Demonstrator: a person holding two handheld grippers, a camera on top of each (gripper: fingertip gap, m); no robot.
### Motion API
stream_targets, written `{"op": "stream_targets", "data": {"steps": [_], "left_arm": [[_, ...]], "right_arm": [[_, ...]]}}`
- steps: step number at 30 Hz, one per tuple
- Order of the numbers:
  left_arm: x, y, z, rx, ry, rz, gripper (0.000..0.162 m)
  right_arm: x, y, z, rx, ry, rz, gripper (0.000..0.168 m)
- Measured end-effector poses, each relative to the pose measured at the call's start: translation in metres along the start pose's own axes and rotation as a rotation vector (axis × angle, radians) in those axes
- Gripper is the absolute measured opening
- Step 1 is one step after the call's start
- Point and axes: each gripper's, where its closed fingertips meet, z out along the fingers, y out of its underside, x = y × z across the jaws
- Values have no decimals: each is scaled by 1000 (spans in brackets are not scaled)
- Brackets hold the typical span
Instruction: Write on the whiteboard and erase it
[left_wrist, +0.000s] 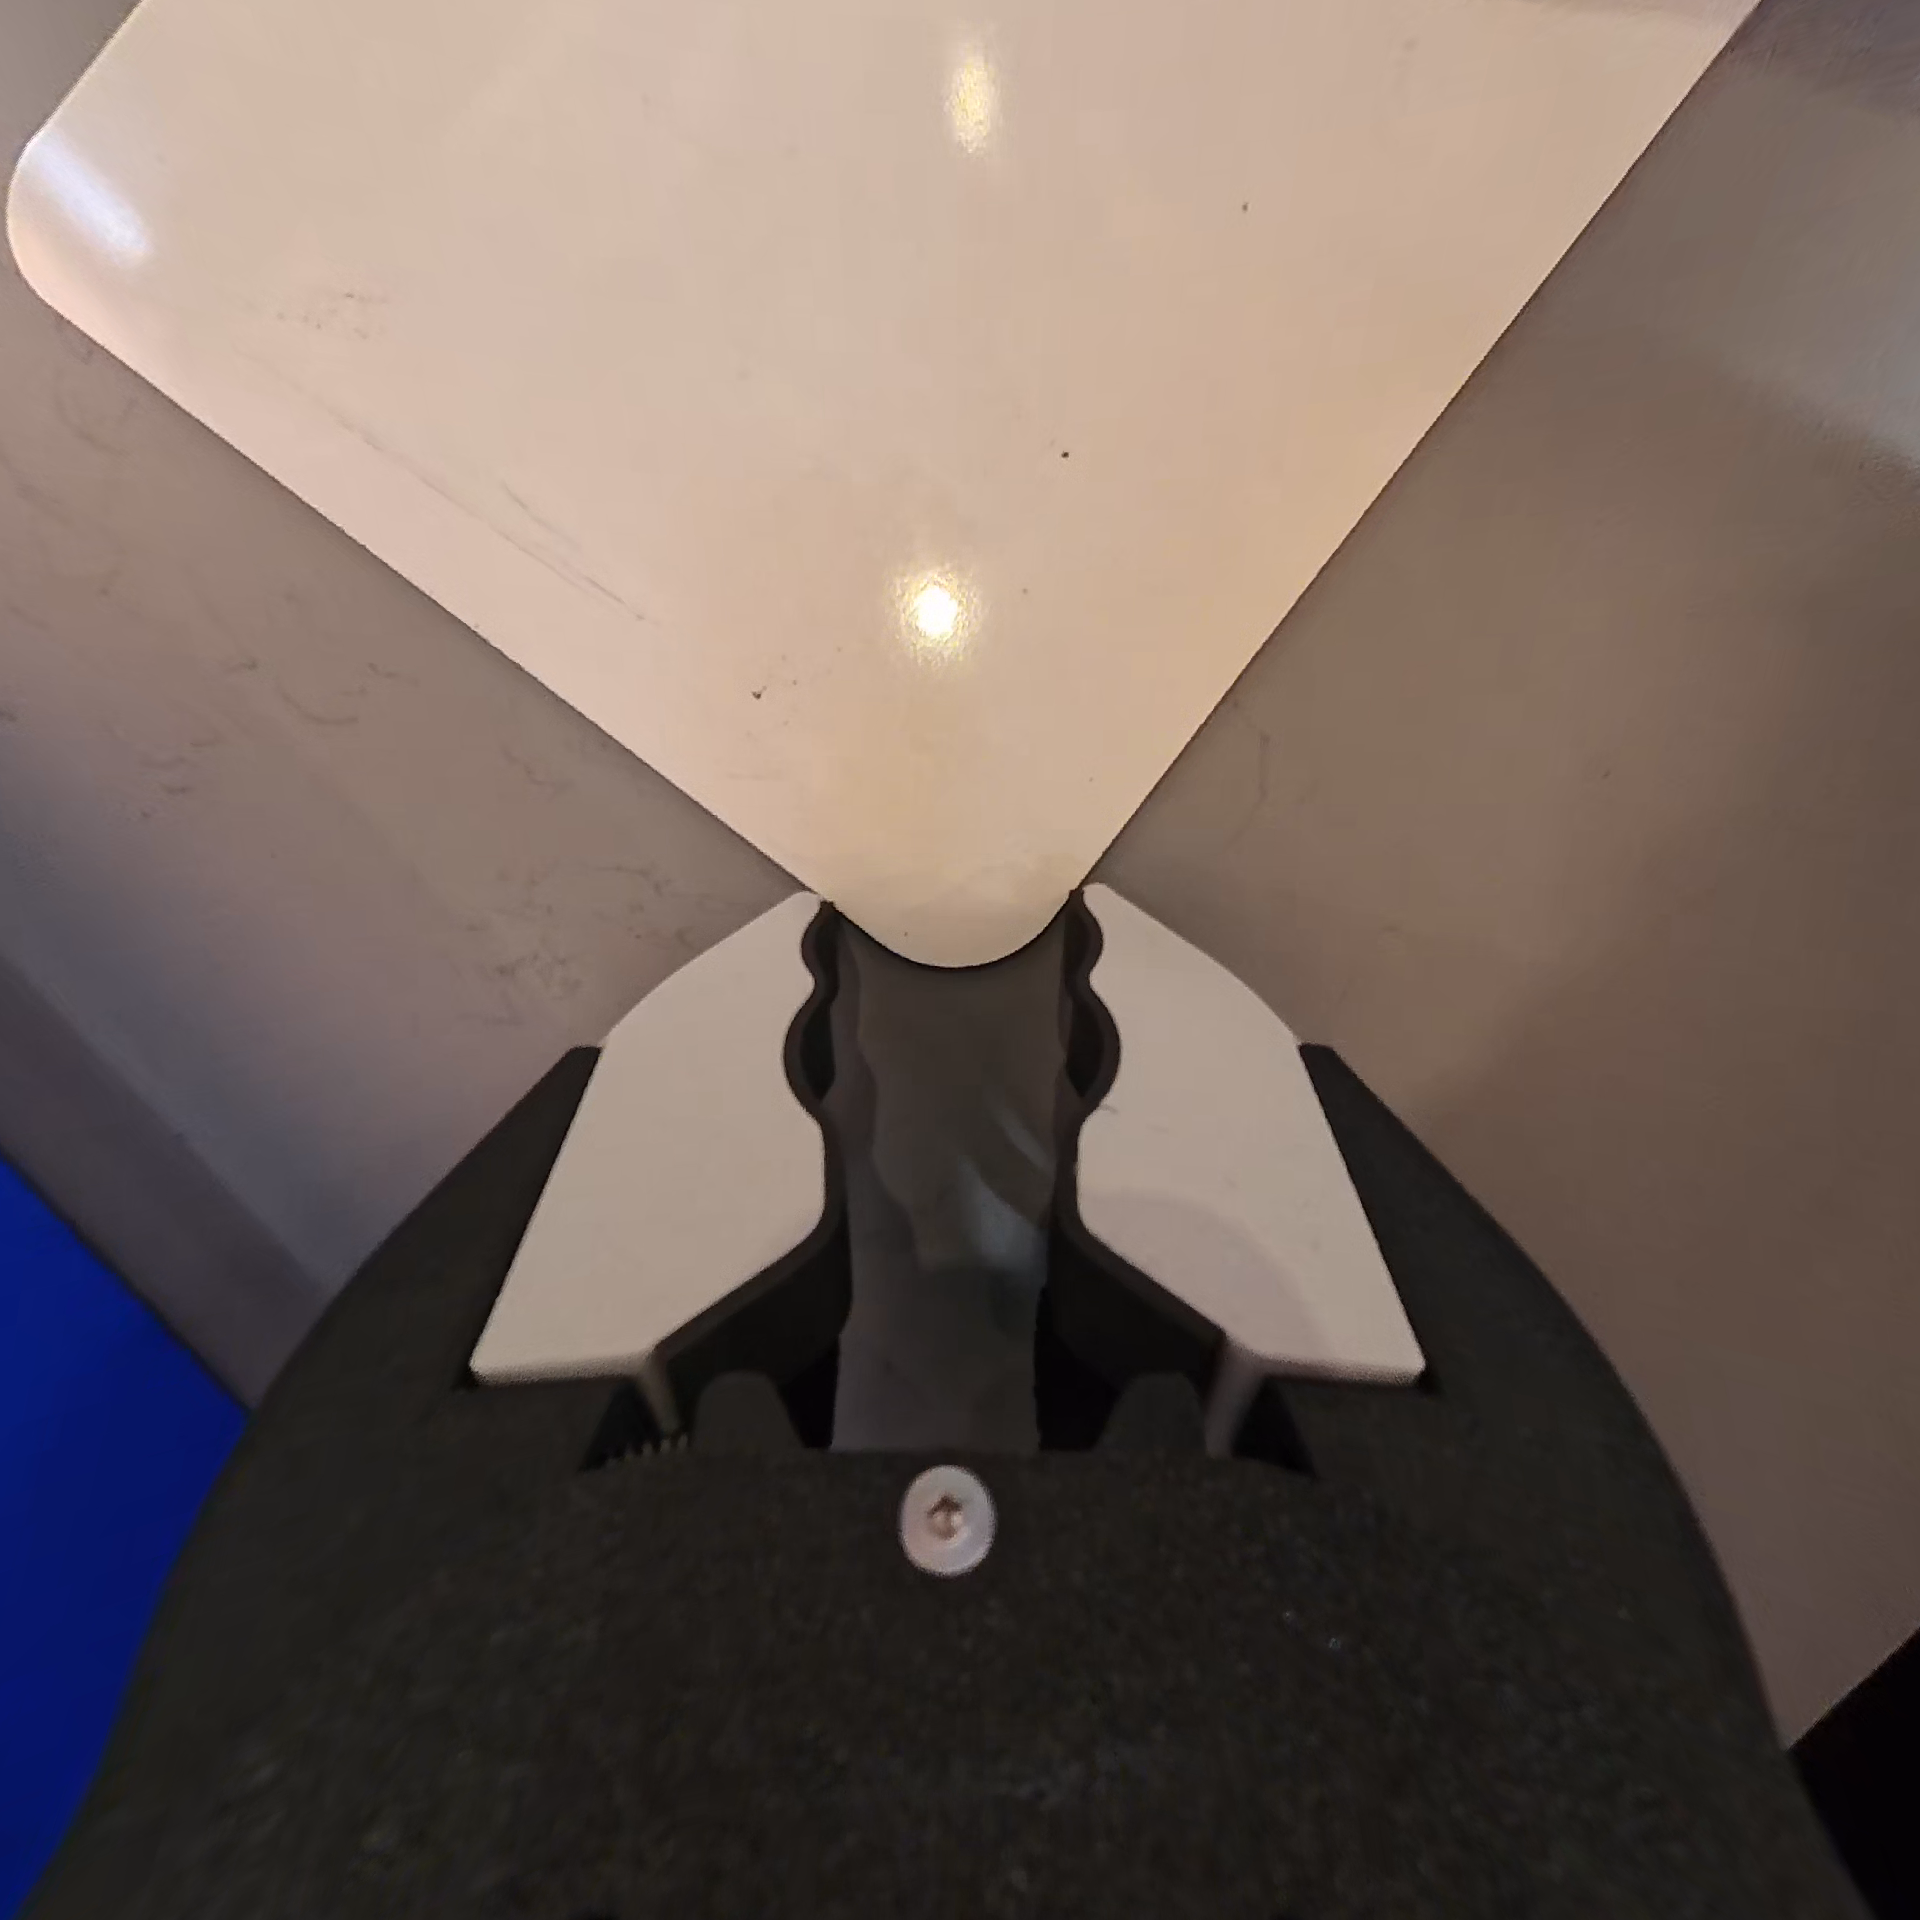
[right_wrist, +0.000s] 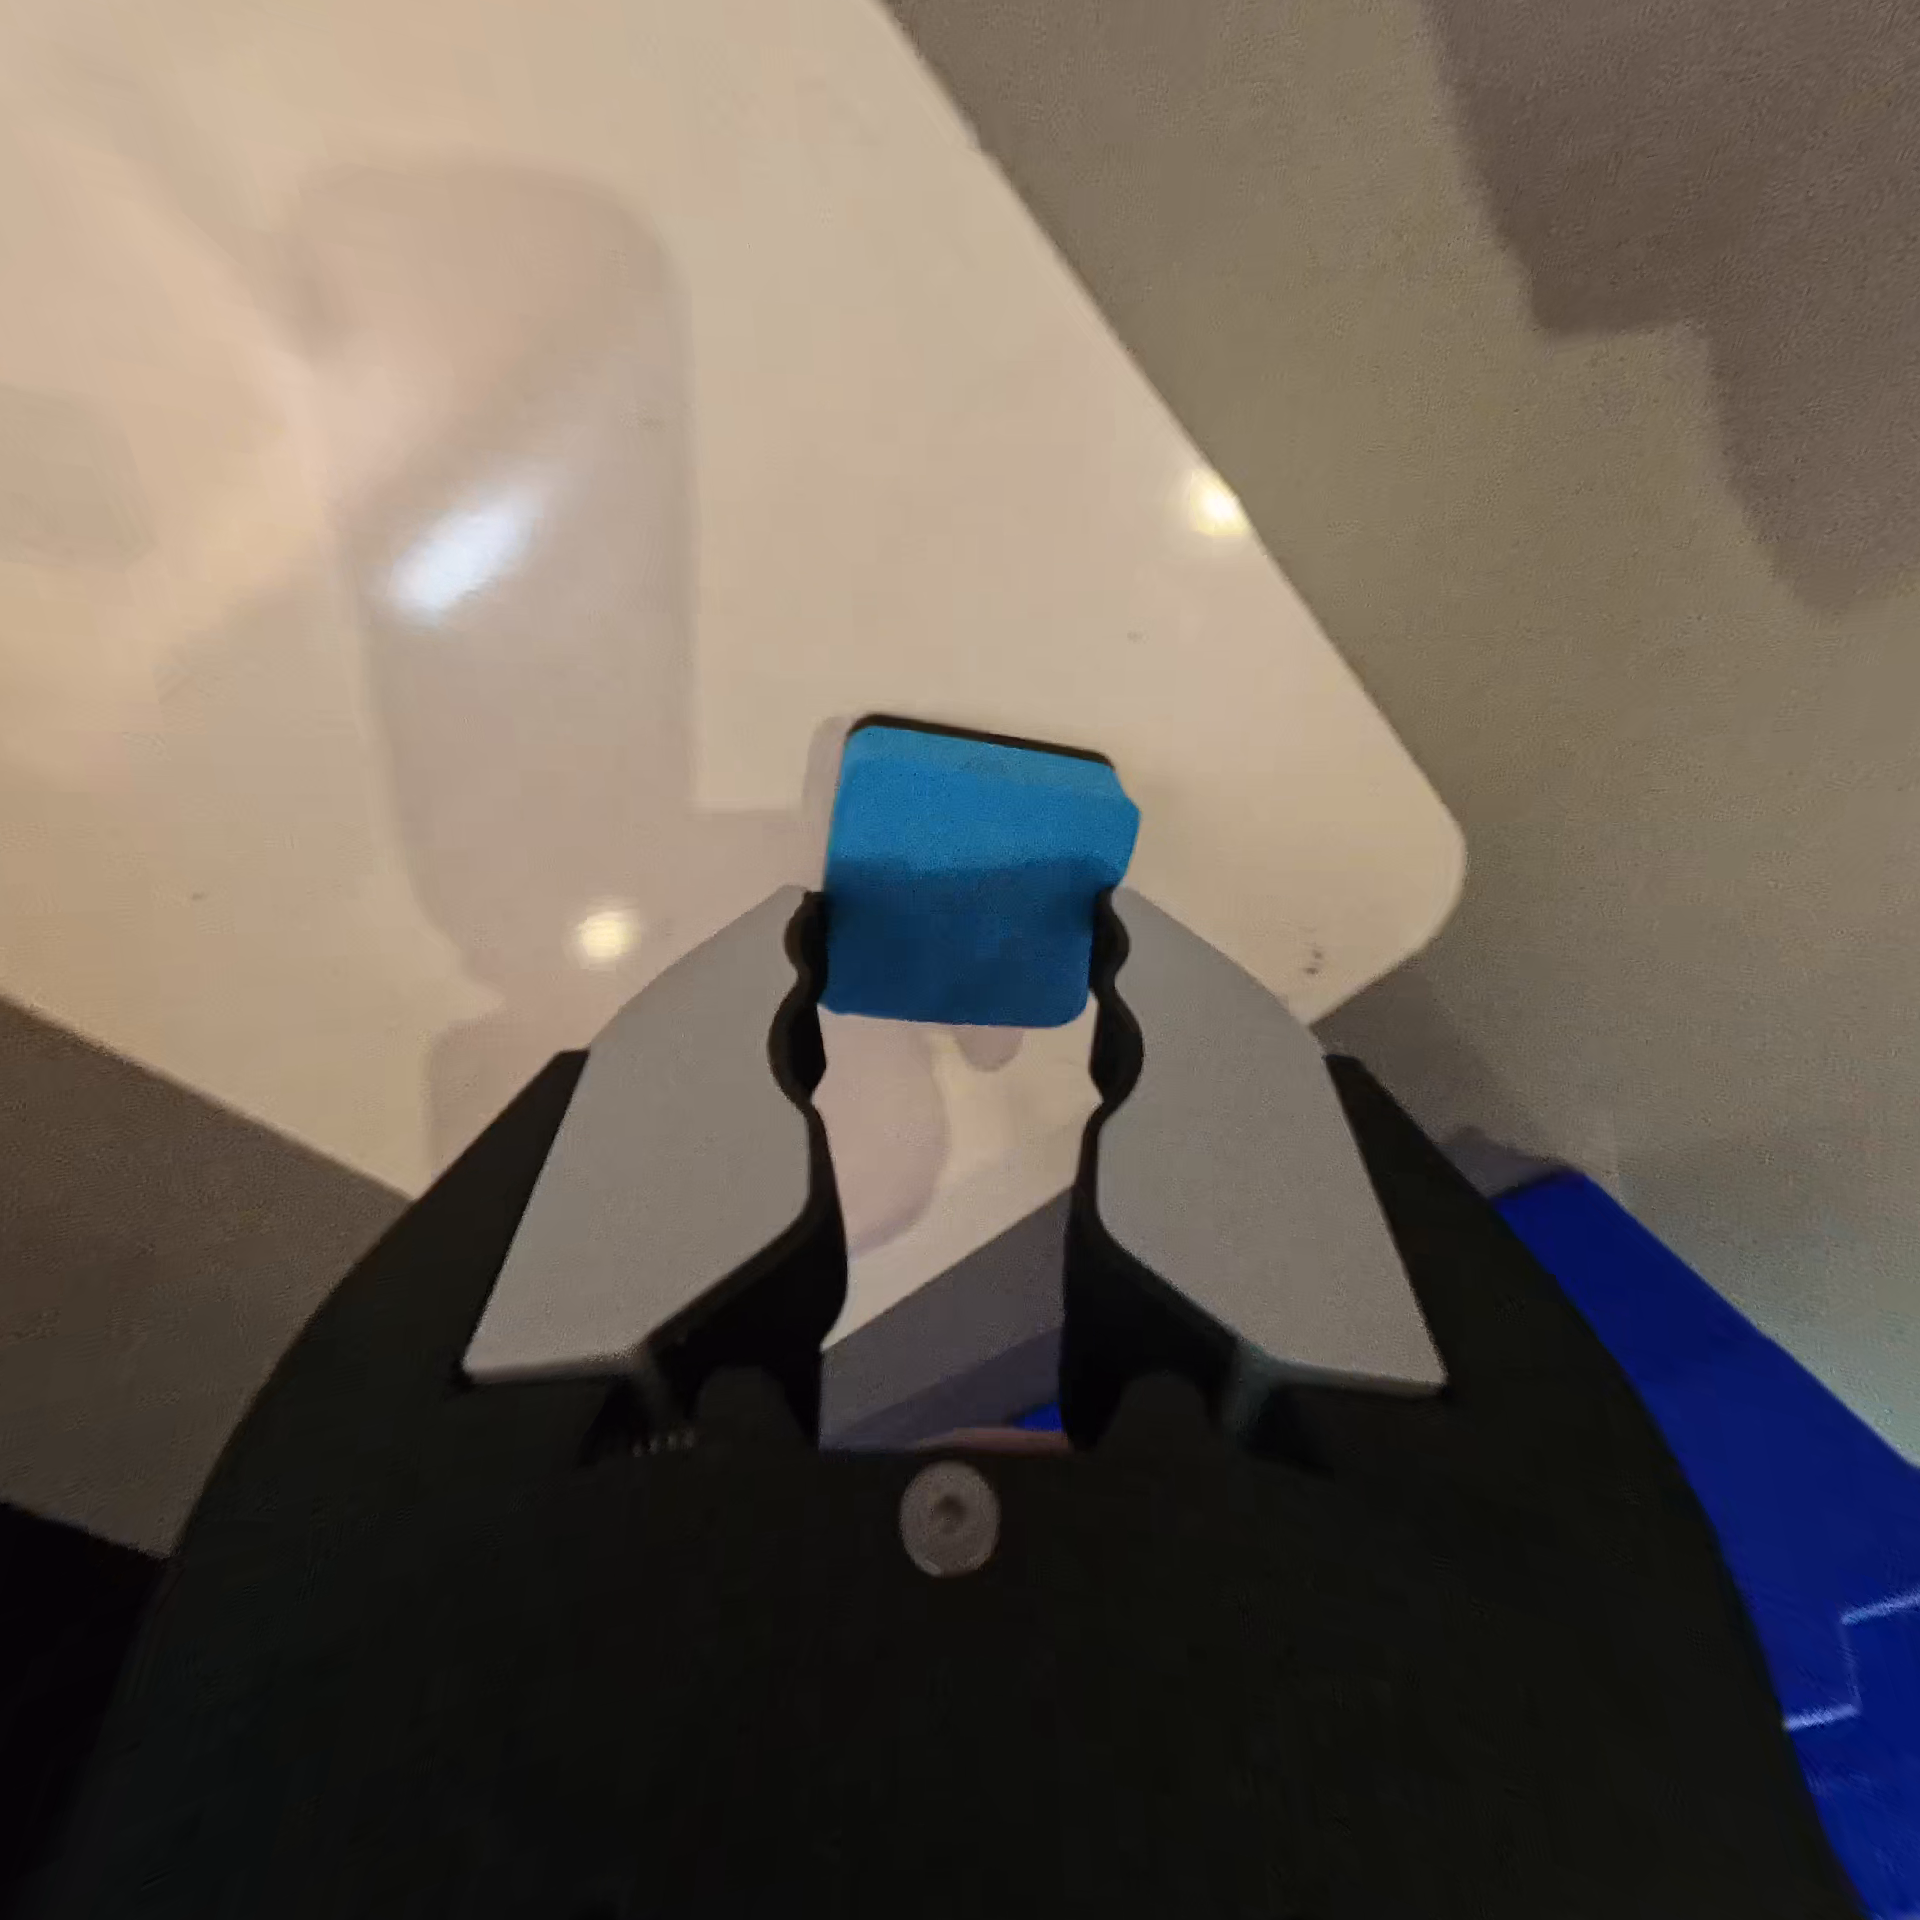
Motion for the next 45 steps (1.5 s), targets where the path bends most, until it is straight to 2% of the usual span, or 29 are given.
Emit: {"op": "stream_targets", "data": {"steps": [2,7,11,15,18,21,22,25,27,31,36,42,43,45], "left_arm": [[0,0,0,2,2,-1,41],[0,0,0,5,1,-2,41],[0,0,0,2,2,-1,41],[0,0,0,1,0,-2,41],[0,0,0,2,0,-3,42],[0,0,0,2,4,-2,42],[0,0,0,5,5,-1,42],[0,0,0,7,2,0,41],[0,0,0,4,0,-1,41],[1,0,0,5,2,0,40],[0,0,0,1,2,0,41],[0,0,0,0,2,-2,41],[0,0,0,1,1,-2,40],[1,0,0,4,-1,0,40]], "right_arm": [[-17,-3,-4,-15,-49,-62,49],[60,11,-17,-29,111,100,49],[69,19,3,-78,119,84,49],[44,22,3,-43,109,58,49],[8,32,0,-24,96,-16,49],[-43,27,-6,56,-8,-111,49],[-43,28,-9,57,12,-107,49],[10,40,-26,33,150,30,48],[39,51,-25,-8,160,131,49],[45,58,0,-84,173,134,49],[5,56,0,-82,134,121,49],[-121,0,-12,110,-121,-87,49],[-116,-3,-15,115,-75,-101,49],[-77,2,-26,111,35,-62,49]]}}
